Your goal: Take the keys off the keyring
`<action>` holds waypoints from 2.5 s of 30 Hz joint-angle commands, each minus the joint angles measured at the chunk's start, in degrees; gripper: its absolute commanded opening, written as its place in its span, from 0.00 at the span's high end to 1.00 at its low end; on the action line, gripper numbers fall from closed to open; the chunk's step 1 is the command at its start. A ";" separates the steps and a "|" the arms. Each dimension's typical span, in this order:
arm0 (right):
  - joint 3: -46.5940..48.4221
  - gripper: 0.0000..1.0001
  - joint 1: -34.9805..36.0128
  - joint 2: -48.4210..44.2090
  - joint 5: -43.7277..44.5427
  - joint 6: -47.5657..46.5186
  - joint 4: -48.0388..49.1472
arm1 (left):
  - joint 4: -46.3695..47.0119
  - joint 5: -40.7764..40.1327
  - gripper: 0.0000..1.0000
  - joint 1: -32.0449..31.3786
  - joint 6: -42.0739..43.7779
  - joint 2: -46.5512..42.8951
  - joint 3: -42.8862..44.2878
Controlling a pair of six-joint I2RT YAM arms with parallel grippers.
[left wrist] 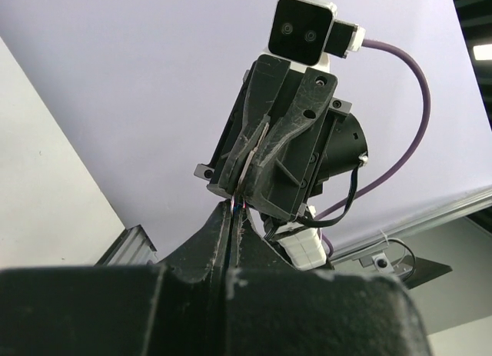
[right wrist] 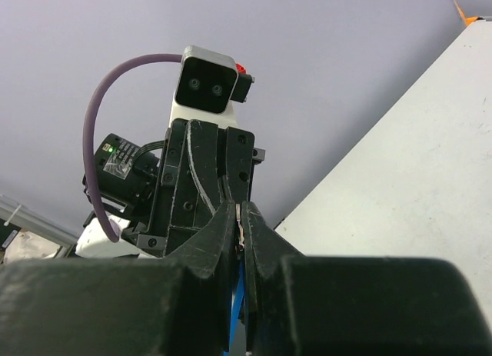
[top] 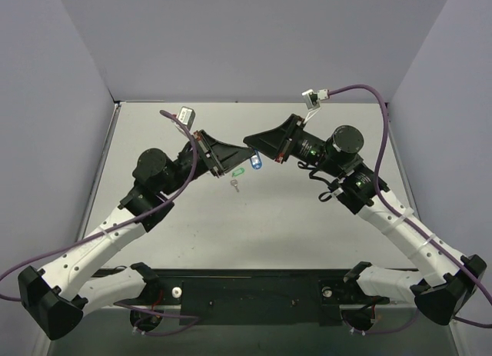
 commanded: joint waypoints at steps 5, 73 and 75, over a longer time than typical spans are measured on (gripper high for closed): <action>-1.78 1.00 2.63 -0.63 -4.63 -1.15 -3.04 | 3.64 -12.28 1.00 -0.95 -0.69 -1.65 0.74; 9.04 1.00 -0.62 -0.72 -17.82 -4.84 -13.34 | -10.52 33.53 1.00 3.10 27.17 5.20 14.37; 8.69 1.00 -0.44 -0.90 -17.38 -5.11 -13.34 | -10.26 31.33 1.00 2.57 26.65 5.12 14.19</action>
